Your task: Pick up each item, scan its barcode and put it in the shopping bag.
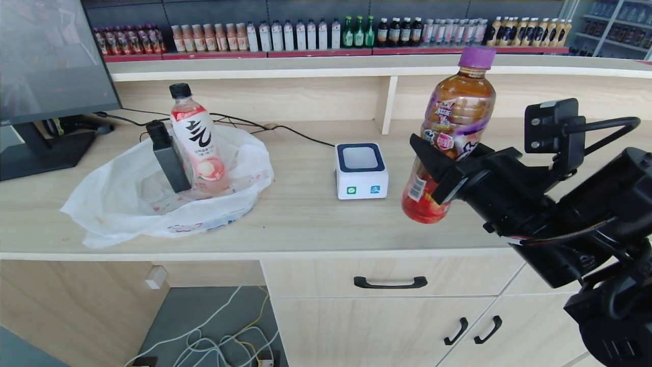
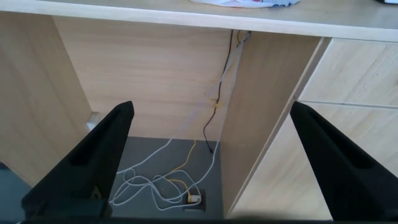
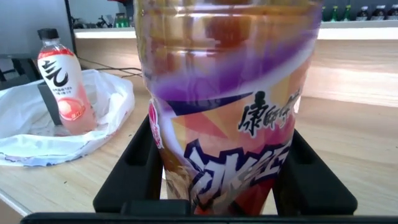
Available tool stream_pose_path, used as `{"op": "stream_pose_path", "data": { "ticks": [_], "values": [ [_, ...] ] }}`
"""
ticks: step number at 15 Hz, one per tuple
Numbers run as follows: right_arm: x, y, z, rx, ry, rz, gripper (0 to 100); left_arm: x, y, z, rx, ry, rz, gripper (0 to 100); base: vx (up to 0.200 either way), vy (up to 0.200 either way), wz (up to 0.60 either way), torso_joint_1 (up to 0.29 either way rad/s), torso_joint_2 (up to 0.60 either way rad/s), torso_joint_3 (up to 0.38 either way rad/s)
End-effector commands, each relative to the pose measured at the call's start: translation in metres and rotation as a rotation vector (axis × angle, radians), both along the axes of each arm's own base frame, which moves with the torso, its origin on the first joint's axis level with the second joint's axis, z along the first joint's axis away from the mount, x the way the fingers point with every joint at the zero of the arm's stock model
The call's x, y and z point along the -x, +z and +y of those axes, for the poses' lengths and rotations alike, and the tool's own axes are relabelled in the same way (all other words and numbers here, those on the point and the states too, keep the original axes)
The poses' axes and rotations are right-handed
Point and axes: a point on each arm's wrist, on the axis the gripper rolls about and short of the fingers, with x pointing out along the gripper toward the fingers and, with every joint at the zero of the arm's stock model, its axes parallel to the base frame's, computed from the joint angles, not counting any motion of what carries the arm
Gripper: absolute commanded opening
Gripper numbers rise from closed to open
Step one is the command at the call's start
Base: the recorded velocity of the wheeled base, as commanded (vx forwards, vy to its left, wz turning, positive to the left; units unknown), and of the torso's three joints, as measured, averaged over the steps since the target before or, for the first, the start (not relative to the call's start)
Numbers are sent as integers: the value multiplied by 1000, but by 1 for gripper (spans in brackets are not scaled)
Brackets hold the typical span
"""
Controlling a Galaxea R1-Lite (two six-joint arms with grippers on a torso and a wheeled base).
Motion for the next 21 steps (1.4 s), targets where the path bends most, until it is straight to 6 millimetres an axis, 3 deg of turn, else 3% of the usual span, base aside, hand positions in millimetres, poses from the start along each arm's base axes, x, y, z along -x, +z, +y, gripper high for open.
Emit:
{"op": "stream_pose_path", "data": {
  "ticks": [1,4,11,15,18,21],
  "values": [
    [-6,8,5,-13,-6,-50,0,0,0,0,0,0,0,100,0,200,0,2,2,-2],
    [-12,22,8,-43,-3,-102,0,0,0,0,-3,0,0,100,0,133,0,0,3,0],
    [-15,19,15,56,33,-151,0,0,0,0,-3,0,0,100,0,0,0,0,0,0],
    [-44,21,30,172,89,-293,0,0,0,0,-3,0,0,100,0,0,0,0,0,0],
    [-72,21,24,295,70,-429,0,0,0,0,-3,0,0,100,0,0,0,0,0,0],
    [-85,16,25,390,68,-529,0,0,0,0,-3,0,0,100,0,0,0,0,0,0]
  ]
}}
